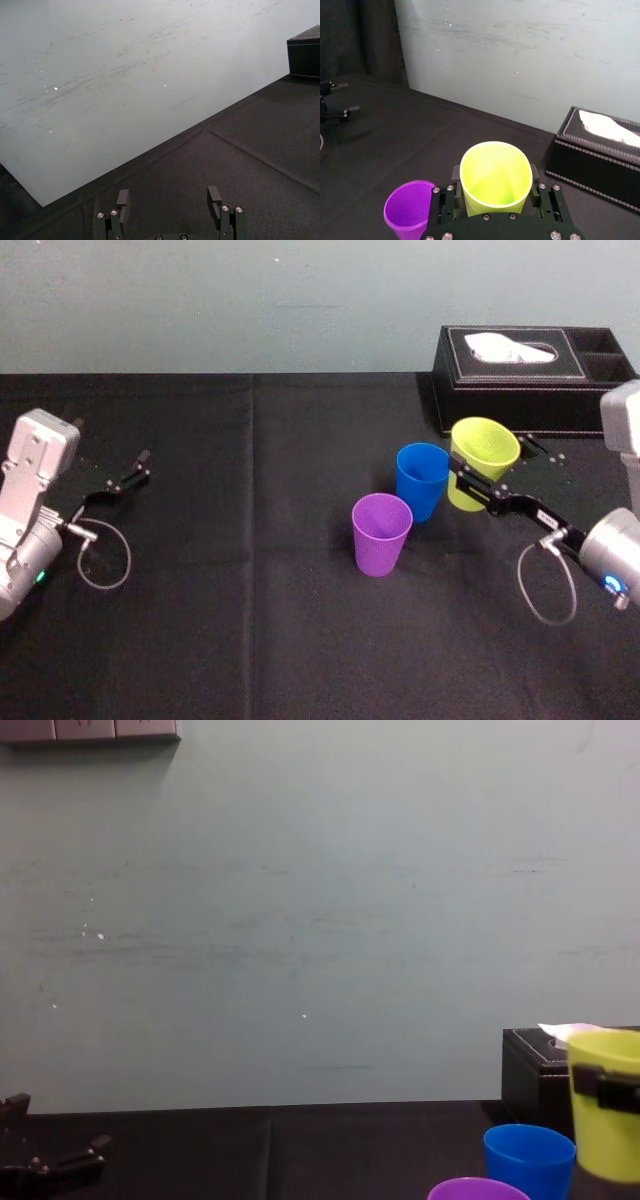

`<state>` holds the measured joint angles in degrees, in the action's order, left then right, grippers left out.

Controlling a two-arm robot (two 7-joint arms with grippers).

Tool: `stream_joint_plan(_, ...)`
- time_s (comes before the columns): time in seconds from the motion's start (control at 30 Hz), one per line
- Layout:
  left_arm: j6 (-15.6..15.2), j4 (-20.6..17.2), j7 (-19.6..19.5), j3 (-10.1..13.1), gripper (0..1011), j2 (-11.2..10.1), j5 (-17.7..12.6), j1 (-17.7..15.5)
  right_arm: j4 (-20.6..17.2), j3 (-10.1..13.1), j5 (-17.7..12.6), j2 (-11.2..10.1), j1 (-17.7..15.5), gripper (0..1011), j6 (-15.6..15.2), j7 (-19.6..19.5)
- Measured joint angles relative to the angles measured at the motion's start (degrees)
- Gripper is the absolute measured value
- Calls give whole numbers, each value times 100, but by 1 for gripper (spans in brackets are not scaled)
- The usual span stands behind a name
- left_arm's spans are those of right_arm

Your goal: Stack the three plastic cups sequentially using one hand.

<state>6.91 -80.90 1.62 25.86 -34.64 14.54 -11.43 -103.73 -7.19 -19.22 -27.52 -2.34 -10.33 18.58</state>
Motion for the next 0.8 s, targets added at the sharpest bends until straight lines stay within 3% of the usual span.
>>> stream_joint_plan(0.4, 0, 0, 0, 0, 1011, 0, 0, 0, 524, -504, 80, 80, 989, 738, -227, 105)
stream_joint_plan(0.8, 0, 0, 0, 0, 1011, 0, 0, 0, 950, -703, 77, 207, 1319, 738, -99, 139)
